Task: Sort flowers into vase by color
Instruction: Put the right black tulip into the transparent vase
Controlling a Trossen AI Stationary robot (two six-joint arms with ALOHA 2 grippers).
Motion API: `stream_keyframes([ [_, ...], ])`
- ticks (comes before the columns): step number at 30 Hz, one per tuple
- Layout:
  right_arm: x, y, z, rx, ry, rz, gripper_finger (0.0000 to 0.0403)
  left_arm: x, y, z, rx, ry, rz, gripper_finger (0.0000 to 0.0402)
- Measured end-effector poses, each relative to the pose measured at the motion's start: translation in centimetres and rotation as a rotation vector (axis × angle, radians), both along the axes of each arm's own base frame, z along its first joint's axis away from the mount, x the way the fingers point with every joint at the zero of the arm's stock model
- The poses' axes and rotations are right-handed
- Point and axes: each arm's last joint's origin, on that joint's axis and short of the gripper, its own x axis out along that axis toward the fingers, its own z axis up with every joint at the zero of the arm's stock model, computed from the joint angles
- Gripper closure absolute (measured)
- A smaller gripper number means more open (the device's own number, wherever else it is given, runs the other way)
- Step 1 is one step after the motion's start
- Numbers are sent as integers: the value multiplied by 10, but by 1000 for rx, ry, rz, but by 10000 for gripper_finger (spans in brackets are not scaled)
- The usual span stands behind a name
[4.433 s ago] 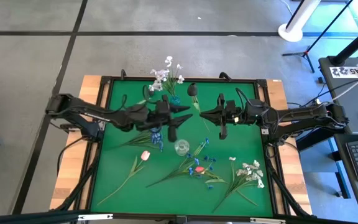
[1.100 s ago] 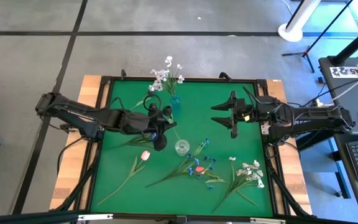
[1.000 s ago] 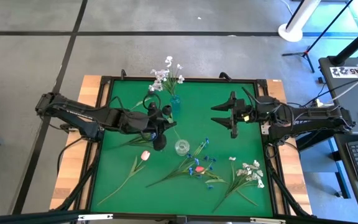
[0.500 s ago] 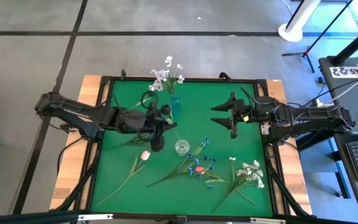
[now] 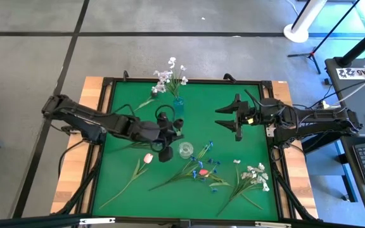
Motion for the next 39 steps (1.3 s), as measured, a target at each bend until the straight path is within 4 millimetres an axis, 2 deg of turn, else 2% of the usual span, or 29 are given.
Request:
stream_keyframes([
  [5, 0, 0, -1, 1, 15, 0, 189, 8, 4, -10, 7, 33, 17, 399],
  [10, 0, 0, -4, 1, 37, 0, 189, 5, 3, -7, 5, 25, 14, 399],
  [16, -1, 0, -4, 1, 44, 0, 189, -5, -6, 20, 7, -19, -22, 396],
  [22, -1, 0, -4, 1, 43, 0, 189, -7, -10, 37, 62, -61, -34, 393],
  [31, -1, 0, -4, 1, 43, 0, 189, 11, 10, 19, 82, 9, 25, 391],
  [39, -1, 0, -4, 1, 43, 0, 189, 26, 14, -3, 45, 74, 31, 391],
])
